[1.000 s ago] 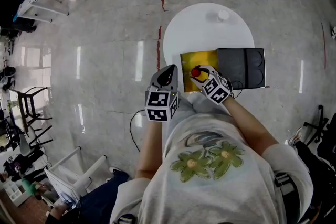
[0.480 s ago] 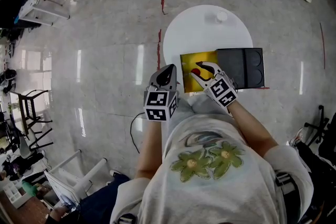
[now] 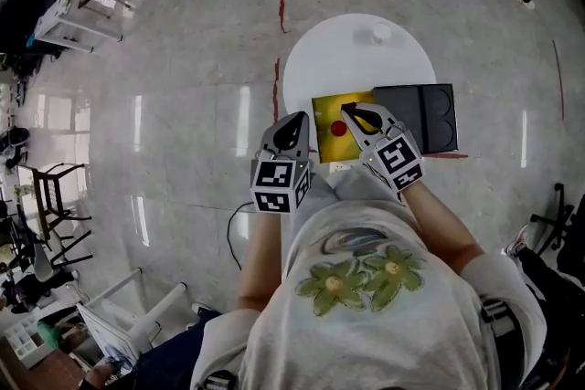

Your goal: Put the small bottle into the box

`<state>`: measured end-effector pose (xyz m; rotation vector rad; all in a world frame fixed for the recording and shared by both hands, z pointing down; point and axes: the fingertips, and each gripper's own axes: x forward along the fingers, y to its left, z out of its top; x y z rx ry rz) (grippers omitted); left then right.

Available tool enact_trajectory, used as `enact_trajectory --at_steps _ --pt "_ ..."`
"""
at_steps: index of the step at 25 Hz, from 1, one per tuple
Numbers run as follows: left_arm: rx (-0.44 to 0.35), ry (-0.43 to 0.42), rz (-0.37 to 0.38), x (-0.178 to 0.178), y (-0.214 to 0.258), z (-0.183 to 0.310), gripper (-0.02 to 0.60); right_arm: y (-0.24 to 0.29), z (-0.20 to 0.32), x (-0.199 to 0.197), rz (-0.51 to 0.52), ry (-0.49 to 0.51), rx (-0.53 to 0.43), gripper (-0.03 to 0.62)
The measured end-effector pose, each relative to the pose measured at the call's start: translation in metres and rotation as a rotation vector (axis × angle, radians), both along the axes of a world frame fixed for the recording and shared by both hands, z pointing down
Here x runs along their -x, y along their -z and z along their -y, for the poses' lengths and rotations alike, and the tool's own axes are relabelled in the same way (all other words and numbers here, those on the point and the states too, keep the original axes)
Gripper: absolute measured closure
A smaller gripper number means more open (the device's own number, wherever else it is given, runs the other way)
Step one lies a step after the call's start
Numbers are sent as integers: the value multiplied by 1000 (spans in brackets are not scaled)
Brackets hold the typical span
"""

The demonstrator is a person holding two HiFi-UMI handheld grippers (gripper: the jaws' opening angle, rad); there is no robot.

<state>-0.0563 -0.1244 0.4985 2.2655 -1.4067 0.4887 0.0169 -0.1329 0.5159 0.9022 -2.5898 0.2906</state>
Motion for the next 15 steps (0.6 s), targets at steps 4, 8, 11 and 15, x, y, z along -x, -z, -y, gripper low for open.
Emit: enact_trajectory --at_steps 4,8,11,15 --pt "-19 -6 -1 -1 9 -2 580 14 -3 -3 15 0 -11 591" --pt "-33 -12 2 -2 14 -4 580 22 -6 -6 24 -10 -29 591" --pt "-39 -16 1 -4 18 -6 580 27 -8 -8 33 -22 -32 591" --pt "-43 -25 2 -8 19 -7 580 31 -8 -11 40 -31 -39 591"
